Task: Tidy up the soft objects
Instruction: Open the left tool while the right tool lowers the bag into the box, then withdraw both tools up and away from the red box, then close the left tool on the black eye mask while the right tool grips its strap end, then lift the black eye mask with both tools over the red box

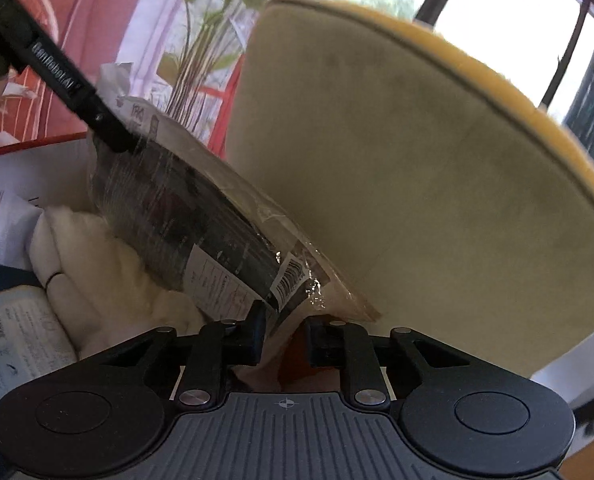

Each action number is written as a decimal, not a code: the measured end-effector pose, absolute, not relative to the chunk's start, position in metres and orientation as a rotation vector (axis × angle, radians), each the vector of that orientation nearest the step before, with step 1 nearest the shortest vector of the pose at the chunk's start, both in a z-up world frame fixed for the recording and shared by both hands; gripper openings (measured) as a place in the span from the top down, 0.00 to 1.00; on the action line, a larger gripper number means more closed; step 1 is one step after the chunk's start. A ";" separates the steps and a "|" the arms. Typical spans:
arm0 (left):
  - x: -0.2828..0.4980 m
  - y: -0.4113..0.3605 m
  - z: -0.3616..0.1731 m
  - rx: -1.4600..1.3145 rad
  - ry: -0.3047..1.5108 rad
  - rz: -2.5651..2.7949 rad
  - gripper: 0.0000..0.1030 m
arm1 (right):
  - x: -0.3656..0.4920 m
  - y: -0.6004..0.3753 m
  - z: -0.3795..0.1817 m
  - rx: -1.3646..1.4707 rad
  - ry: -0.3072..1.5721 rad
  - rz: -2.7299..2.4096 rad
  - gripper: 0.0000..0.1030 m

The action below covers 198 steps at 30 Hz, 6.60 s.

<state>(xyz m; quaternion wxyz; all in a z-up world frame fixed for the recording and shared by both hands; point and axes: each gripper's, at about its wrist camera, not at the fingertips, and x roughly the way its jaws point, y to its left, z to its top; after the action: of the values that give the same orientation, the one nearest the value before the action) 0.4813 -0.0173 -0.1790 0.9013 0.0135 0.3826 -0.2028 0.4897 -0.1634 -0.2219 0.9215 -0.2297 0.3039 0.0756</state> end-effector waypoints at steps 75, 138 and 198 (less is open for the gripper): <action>0.412 -0.015 -0.127 0.113 0.606 -0.351 0.38 | 0.499 -0.186 -0.185 -0.044 0.882 0.004 0.63; 0.123 0.043 -0.230 0.088 0.642 -0.302 0.00 | 0.126 -0.126 -0.251 0.119 0.568 -0.004 0.12; 0.125 0.040 -0.261 -0.055 0.739 -0.545 0.74 | 0.135 -0.117 -0.278 0.268 0.665 0.225 0.93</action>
<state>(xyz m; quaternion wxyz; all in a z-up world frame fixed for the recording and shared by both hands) 0.1246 0.0401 -0.2606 0.8960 -0.0268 0.3568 -0.2629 0.1347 -0.1173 -0.2780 0.9302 0.1306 0.3249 0.1097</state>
